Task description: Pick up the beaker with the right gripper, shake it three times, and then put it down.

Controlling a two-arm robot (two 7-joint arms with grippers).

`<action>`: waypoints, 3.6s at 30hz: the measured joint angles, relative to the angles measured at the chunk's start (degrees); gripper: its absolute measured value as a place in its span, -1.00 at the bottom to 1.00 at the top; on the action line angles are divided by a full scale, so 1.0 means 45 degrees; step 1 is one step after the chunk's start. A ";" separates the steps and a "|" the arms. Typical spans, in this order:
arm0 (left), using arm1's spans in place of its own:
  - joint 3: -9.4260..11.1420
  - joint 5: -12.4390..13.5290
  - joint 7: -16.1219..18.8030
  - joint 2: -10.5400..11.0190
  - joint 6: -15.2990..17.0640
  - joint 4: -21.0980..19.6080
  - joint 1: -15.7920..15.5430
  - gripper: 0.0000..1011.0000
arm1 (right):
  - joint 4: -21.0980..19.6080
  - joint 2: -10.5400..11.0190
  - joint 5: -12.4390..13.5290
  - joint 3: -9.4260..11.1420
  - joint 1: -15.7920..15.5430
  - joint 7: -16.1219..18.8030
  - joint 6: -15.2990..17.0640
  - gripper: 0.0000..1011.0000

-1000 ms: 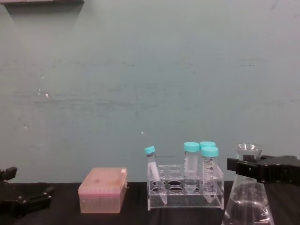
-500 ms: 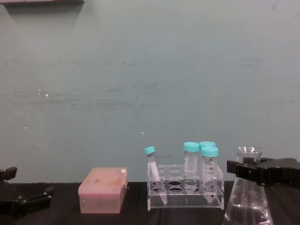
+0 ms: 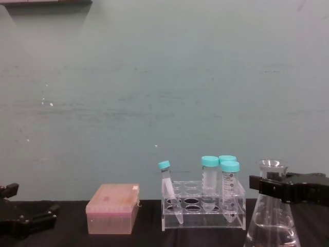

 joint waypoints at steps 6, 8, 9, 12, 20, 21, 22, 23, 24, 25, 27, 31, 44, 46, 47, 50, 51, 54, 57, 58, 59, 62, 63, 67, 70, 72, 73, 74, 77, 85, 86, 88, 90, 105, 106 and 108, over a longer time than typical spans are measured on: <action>0.0000 0.0000 0.0000 0.0000 0.0000 0.0000 0.0000 0.98 | 0.0035 -0.0053 -0.0024 0.0006 0.0029 -0.0020 -0.0008 -0.09; 0.0000 0.0000 0.0000 0.0000 0.0000 0.0000 0.0000 0.98 | 0.0057 -0.0073 -0.0026 0.0006 0.0048 -0.0020 -0.0007 -0.09; 0.0000 0.0000 0.0000 0.0000 0.0000 0.0000 0.0000 0.98 | 0.0057 -0.0073 -0.0026 0.0006 0.0048 -0.0020 -0.0007 -0.09; 0.0000 0.0000 0.0000 0.0000 0.0000 0.0000 0.0000 0.98 | 0.0091 -0.0103 -0.0035 0.0001 0.0080 -0.0020 0.0005 -0.09; 0.0000 0.0000 0.0000 0.0000 0.0000 0.0000 0.0000 0.98 | 0.0134 -0.0139 -0.0041 -0.0025 0.0109 -0.0014 0.0047 -0.09; 0.0000 0.0000 0.0000 0.0000 0.0000 0.0000 0.0000 0.98 | 0.0148 -0.0144 -0.0042 -0.0026 0.0115 -0.0015 0.0050 -0.09; 0.0000 0.0000 0.0000 0.0000 0.0000 0.0000 0.0001 0.98 | 0.0164 -0.0150 -0.0041 -0.0030 0.0123 -0.0015 0.0062 -0.09; 0.0000 0.0000 0.0000 0.0000 0.0000 0.0000 0.0000 0.98 | 0.0170 -0.0153 -0.0042 -0.0031 0.0127 -0.0015 0.0072 -0.09; -0.0001 0.0000 0.0000 0.0000 0.0000 0.0000 0.0000 0.98 | 0.0176 -0.0157 -0.0042 -0.0033 0.0131 -0.0016 0.0080 -0.09; 0.0000 0.0000 0.0000 0.0000 0.0000 0.0000 0.0001 0.98 | 0.0184 -0.0161 -0.0042 -0.0034 0.0135 -0.0015 0.0085 -0.09; 0.0000 0.0000 0.0000 0.0000 0.0000 0.0000 0.0000 0.98 | 0.0202 -0.0168 -0.0042 -0.0040 0.0140 -0.0016 0.0097 -0.09; 0.0000 0.0000 0.0000 0.0000 0.0000 0.0000 0.0000 0.98 | 0.0247 -0.0178 -0.0049 -0.0051 0.0167 -0.0015 0.0116 -0.09; 0.0000 0.0000 0.0000 0.0000 0.0000 0.0000 0.0000 0.98 | 0.0361 -0.0216 -0.0083 -0.0072 0.0234 0.0001 0.0111 -0.09; 0.0000 0.0000 0.0000 0.0000 0.0000 0.0000 0.0000 0.98 | 0.0381 -0.0231 -0.0083 -0.0080 0.0248 0.0014 0.0111 -0.09; 0.0000 0.0000 0.0000 0.0000 0.0000 0.0000 -0.0001 0.98 | 0.0395 -0.0237 -0.0082 -0.0081 0.0258 0.0022 0.0111 -0.09; -0.0001 0.0000 0.0000 0.0000 0.0000 0.0000 0.0000 0.98 | 0.0440 -0.0255 -0.0050 -0.0082 0.0285 0.0051 0.0135 -0.09; 0.0000 0.0000 0.0000 0.0000 0.0000 0.0000 0.0000 0.98 | 0.0440 -0.0256 -0.0049 -0.0081 0.0285 0.0052 0.0135 -0.09; -0.0001 0.0000 0.0000 0.0000 0.0000 0.0000 0.0000 0.98 | 0.0439 -0.0254 -0.0050 -0.0080 0.0285 0.0052 0.0135 -0.09; 0.0000 0.0000 0.0000 0.0000 0.0000 0.0000 0.0000 0.98 | 0.0435 -0.0252 -0.0050 -0.0080 0.0285 0.0053 0.0135 -0.09; 0.0000 0.0000 0.0001 0.0000 0.0000 0.0000 0.0000 0.98 | 0.0433 -0.0250 -0.0050 -0.0080 0.0285 0.0053 0.0135 -0.09; -0.0001 0.0000 0.0000 0.0000 0.0000 0.0000 0.0000 0.98 | 0.0431 -0.0250 -0.0050 -0.0080 0.0284 0.0052 0.0135 -0.09; 0.0000 0.0000 0.0000 0.0000 0.0000 0.0000 0.0000 0.98 | 0.0427 -0.0248 -0.0052 -0.0079 0.0285 0.0053 0.0135 -0.09; 0.0000 0.0000 0.0000 0.0000 0.0000 0.0000 0.0000 0.98 | 0.0425 -0.0246 -0.0052 -0.0080 0.0285 0.0053 0.0135 -0.09; 0.0000 0.0000 0.0000 0.0000 0.0000 0.0000 -0.0001 0.98 | 0.0407 -0.0242 -0.0049 -0.0076 0.0283 0.0058 0.0125 -0.03; 0.0000 0.0000 0.0000 0.0000 0.0000 0.0000 0.0000 0.98 | 0.0407 -0.0242 -0.0050 -0.0076 0.0282 0.0057 0.0124 0.19; 0.0000 0.0000 0.0000 0.0000 0.0000 0.0000 0.0000 0.98 | 0.0405 -0.0241 -0.0051 -0.0076 0.0279 0.0057 0.0121 0.30; 0.0000 0.0000 0.0000 0.0000 0.0000 0.0000 0.0000 0.98 | 0.0405 -0.0241 -0.0052 -0.0076 0.0278 0.0057 0.0121 0.36; 0.0000 0.0000 0.0000 0.0000 0.0000 0.0000 0.0000 0.98 | 0.0405 -0.0241 -0.0051 -0.0076 0.0278 0.0057 0.0120 0.45; 0.0000 0.0000 0.0001 0.0000 0.0000 0.0000 0.0000 0.98 | 0.0405 -0.0241 -0.0053 -0.0078 0.0274 0.0057 0.0118 0.60; 0.0000 0.0000 0.0000 0.0000 0.0000 0.0000 0.0000 0.98 | 0.0404 -0.0241 -0.0054 -0.0079 0.0269 0.0053 0.0118 0.98; 0.0000 0.0000 0.0000 0.0000 0.0000 0.0001 0.0000 0.98 | 0.0404 -0.0241 -0.0054 -0.0080 0.0269 0.0053 0.0118 0.98; 0.0000 0.0000 0.0000 0.0000 0.0000 0.0000 0.0000 0.98 | 0.0404 -0.0240 -0.0054 -0.0079 0.0269 0.0053 0.0118 0.98; -0.0001 0.0000 0.0000 0.0000 0.0000 0.0000 0.0000 0.98 | 0.0370 -0.0227 -0.0072 -0.0078 0.0239 0.0052 0.0004 0.98; 0.0000 0.0000 0.0000 0.0000 0.0000 0.0000 0.0000 0.98 | -0.0651 -0.0189 0.0451 0.0830 -0.0210 0.0112 -0.1798 0.98; 0.0000 0.0000 0.0000 0.0000 0.0000 0.0000 0.0000 0.98 | -0.0750 -0.0230 0.0356 0.0944 -0.0256 -0.0166 -0.1965 0.98; 0.0000 0.0000 0.0000 -0.0001 0.0000 0.0000 0.0000 0.98 | -0.0959 -0.0334 0.0022 0.1216 -0.0357 -0.0872 -0.2250 0.98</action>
